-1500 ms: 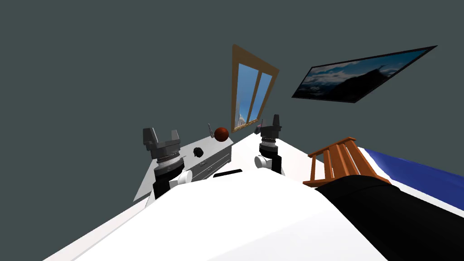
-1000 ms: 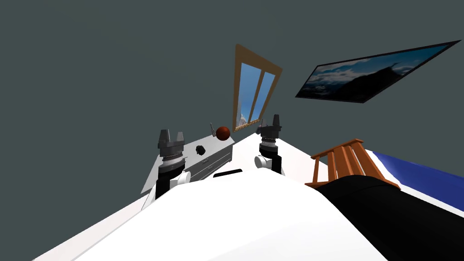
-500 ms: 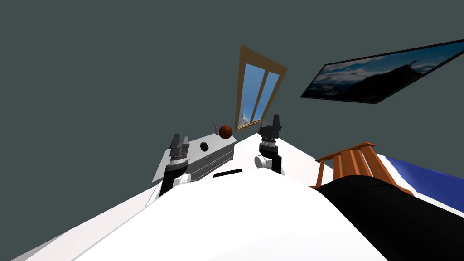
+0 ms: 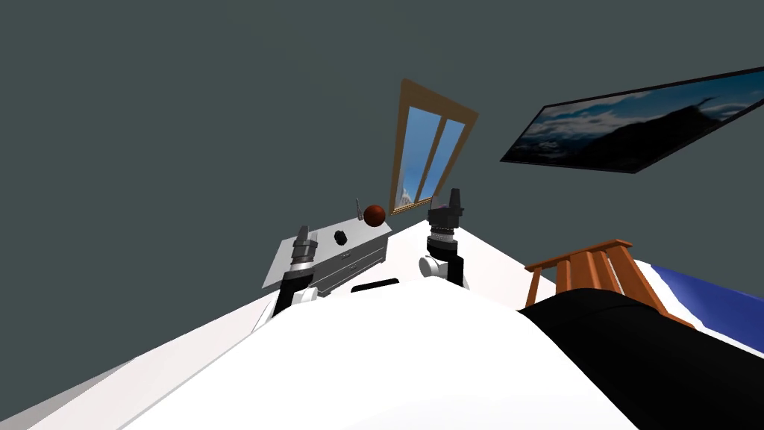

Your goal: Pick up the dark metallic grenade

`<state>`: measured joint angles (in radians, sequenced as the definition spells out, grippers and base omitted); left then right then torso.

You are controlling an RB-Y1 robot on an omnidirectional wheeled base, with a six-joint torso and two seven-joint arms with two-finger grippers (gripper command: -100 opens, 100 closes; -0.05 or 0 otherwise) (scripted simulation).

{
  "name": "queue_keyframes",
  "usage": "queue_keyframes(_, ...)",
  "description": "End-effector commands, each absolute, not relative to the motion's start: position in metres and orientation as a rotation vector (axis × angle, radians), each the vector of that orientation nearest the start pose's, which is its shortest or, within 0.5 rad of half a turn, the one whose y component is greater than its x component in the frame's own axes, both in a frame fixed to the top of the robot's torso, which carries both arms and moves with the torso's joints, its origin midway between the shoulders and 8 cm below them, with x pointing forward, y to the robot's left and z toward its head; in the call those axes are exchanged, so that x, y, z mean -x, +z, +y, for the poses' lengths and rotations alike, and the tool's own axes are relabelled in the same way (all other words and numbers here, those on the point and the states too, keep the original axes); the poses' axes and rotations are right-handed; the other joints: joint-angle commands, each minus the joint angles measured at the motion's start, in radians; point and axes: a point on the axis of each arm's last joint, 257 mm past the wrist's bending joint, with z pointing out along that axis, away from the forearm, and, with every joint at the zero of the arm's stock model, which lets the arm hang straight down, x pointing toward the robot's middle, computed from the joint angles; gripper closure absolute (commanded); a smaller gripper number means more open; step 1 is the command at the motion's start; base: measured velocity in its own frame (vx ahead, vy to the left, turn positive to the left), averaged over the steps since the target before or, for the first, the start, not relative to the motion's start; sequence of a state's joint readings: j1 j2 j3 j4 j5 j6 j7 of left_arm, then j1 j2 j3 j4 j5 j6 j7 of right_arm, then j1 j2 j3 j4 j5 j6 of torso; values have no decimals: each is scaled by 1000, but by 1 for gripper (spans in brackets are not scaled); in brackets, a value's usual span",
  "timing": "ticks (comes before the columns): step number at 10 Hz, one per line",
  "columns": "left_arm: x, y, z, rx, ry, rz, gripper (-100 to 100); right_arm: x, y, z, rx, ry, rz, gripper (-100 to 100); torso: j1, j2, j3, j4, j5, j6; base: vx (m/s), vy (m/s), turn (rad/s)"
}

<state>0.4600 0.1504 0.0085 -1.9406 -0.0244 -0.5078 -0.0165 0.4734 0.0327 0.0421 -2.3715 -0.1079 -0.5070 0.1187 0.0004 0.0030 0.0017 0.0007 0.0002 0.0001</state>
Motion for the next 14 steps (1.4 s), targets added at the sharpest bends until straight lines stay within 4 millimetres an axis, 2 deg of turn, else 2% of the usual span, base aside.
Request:
queue_keyframes(1, -397, -145, 298, 808, -1147, 1006, -100, -323, 73, -277, -616, 1336, 462, 0, 0, 0, 0, 0, 0, 0, -53, 15, 82)
queue_keyframes(3, -400, -164, 302, 844, -1124, 1038, -100, -323, 73, -277, -616, 1336, 462, 0, 0, 0, 0, 0, 0, 0, -44, 6, 38)
queue_keyframes(4, -403, -181, 307, 878, -1102, 1066, -100, -323, 73, -277, -616, 1336, 462, 0, 0, 0, 0, 0, 0, 0, -30, -5, 17)
queue_keyframes(8, -406, -212, 319, 946, -1058, 1114, -100, -323, 73, -277, -616, 1336, 462, 0, -2, -2, -1, 0, -1, 0, -10, -21, 2)
queue_keyframes(9, -407, -229, 326, 986, -1035, 1136, -100, -323, 73, -277, -616, 1336, 462, 0, -3, -3, -2, 0, -1, 0, 8, -41, -15)
queue_keyframes(11, -407, -247, 334, 1032, -1011, 1156, -100, -323, 73, -277, -616, 1336, 462, 0, -4, -3, -2, -1, -1, 0, 8, -50, -15)
queue_keyframes(12, -407, -265, 341, 1083, -988, 1173, -100, -323, 73, -277, -616, 1336, 462, 0, -4, -4, -2, -1, -1, 0, 13, -64, -30)
queue_keyframes(14, -406, -284, 347, 1141, -968, 1184, -100, -323, 73, -277, -616, 1336, 462, 0, -6, -5, -3, -1, -1, 0, 37, -76, -22)
